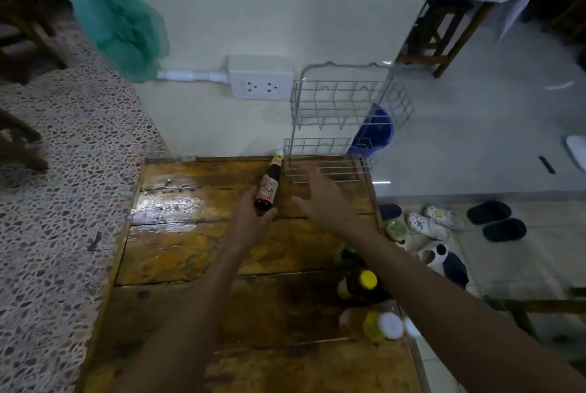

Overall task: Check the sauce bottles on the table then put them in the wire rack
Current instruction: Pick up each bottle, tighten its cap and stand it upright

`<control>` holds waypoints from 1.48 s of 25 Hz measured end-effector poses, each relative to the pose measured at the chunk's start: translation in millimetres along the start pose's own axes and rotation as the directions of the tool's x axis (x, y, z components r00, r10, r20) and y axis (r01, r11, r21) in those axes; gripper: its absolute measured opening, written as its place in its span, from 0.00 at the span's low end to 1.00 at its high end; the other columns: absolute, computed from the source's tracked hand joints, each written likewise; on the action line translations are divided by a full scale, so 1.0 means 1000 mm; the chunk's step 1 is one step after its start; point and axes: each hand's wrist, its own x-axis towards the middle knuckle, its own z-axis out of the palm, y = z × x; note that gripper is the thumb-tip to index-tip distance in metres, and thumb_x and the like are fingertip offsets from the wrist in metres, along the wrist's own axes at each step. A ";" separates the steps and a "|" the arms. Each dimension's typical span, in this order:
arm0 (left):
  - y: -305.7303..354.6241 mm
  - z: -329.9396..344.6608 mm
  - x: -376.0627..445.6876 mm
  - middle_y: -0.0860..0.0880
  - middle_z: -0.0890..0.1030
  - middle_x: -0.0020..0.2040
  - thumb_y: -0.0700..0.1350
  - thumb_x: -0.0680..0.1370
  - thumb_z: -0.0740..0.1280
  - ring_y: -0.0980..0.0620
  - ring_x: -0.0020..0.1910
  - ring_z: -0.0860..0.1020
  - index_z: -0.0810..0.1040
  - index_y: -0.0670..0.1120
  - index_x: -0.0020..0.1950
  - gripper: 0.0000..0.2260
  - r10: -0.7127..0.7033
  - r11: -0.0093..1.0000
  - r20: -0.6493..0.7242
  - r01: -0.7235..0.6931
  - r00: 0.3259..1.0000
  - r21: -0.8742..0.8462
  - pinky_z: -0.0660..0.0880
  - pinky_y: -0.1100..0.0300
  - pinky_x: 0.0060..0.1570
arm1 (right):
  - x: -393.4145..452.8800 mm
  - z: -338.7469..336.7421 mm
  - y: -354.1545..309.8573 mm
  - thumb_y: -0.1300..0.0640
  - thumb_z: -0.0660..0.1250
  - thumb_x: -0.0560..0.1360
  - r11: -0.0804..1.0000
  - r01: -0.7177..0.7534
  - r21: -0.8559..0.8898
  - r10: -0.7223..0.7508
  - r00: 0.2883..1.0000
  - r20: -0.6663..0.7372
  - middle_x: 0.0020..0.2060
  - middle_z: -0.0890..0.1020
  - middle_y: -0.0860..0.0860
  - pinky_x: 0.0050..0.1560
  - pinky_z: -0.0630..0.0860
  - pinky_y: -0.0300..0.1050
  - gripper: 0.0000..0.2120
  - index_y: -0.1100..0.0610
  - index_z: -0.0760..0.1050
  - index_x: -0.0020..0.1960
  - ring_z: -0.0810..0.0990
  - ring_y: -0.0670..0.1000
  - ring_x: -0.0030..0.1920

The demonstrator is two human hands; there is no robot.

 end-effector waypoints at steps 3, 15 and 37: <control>-0.016 0.003 0.042 0.51 0.72 0.66 0.50 0.81 0.71 0.52 0.61 0.73 0.68 0.47 0.76 0.26 -0.009 0.998 0.029 0.007 1.000 0.058 0.70 0.64 0.45 | 0.053 0.043 0.010 0.45 0.70 0.77 0.962 -0.237 0.132 0.222 0.968 0.116 0.67 0.76 0.55 0.56 0.77 0.50 0.32 0.56 0.63 0.74 0.77 0.57 0.64; -0.052 0.021 0.103 0.52 0.82 0.57 0.50 0.84 0.67 0.49 0.54 0.81 0.79 0.49 0.64 0.11 -0.098 0.994 0.122 0.092 0.988 0.053 0.73 0.60 0.44 | 0.141 0.140 0.025 0.42 0.66 0.80 0.835 -0.498 0.234 0.494 0.866 0.081 0.46 0.80 0.56 0.28 0.67 0.38 0.25 0.65 0.74 0.62 0.75 0.47 0.35; -0.071 0.026 -0.172 0.60 0.83 0.55 0.36 0.80 0.68 0.66 0.52 0.81 0.75 0.71 0.60 0.27 0.131 0.975 0.013 -0.126 0.991 -0.181 0.76 0.69 0.45 | -0.171 0.147 0.007 0.55 0.72 0.73 0.945 -0.118 0.306 0.160 0.980 -0.115 0.48 0.72 0.44 0.44 0.75 0.48 0.12 0.48 0.70 0.50 0.74 0.44 0.46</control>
